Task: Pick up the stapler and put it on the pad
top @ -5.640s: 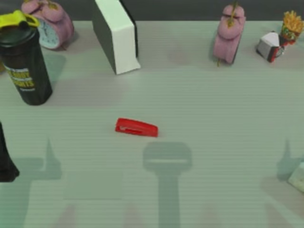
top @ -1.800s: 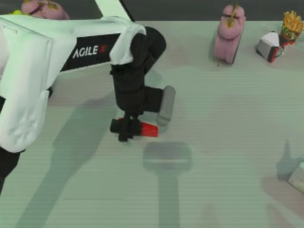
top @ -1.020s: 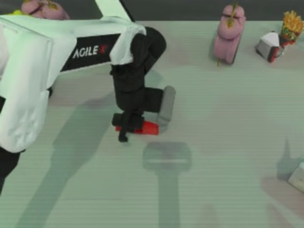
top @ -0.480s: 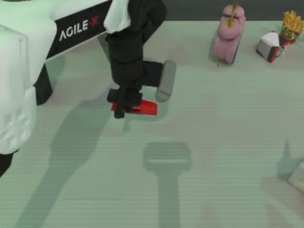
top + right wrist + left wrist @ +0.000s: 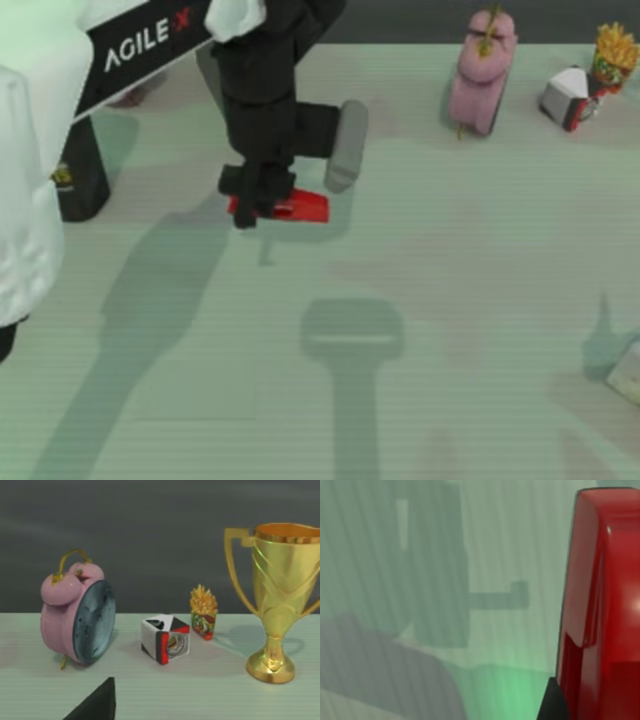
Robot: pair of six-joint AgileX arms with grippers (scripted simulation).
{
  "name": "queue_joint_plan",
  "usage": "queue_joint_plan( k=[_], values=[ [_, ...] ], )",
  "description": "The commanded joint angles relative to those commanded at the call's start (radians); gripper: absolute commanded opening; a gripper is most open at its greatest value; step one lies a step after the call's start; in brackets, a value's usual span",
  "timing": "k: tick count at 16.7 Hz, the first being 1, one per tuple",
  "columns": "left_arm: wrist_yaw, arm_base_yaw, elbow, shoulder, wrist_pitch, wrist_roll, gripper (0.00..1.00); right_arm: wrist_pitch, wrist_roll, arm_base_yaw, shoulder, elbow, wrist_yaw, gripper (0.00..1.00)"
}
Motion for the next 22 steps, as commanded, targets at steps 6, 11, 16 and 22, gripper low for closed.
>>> queue_joint_plan(
  k=[6,11,16,22],
  values=[
    [-0.033,-0.016,-0.023,-0.023,-0.034,-0.208,0.0,0.0,0.0,0.0,0.0,0.0,0.0,1.0],
    [-0.076,-0.029,-0.088,-0.077,-0.076,-0.673,0.0,0.0,0.0,0.0,0.0,0.0,0.0,1.0],
    [-0.104,-0.035,-0.24,-0.17,-0.092,-1.366,0.0,0.0,0.0,0.0,0.0,0.0,0.0,1.0],
    [-0.099,-0.047,-0.451,-0.276,-0.074,-2.24,0.0,0.0,0.0,0.0,0.0,0.0,0.0,1.0]
  ],
)
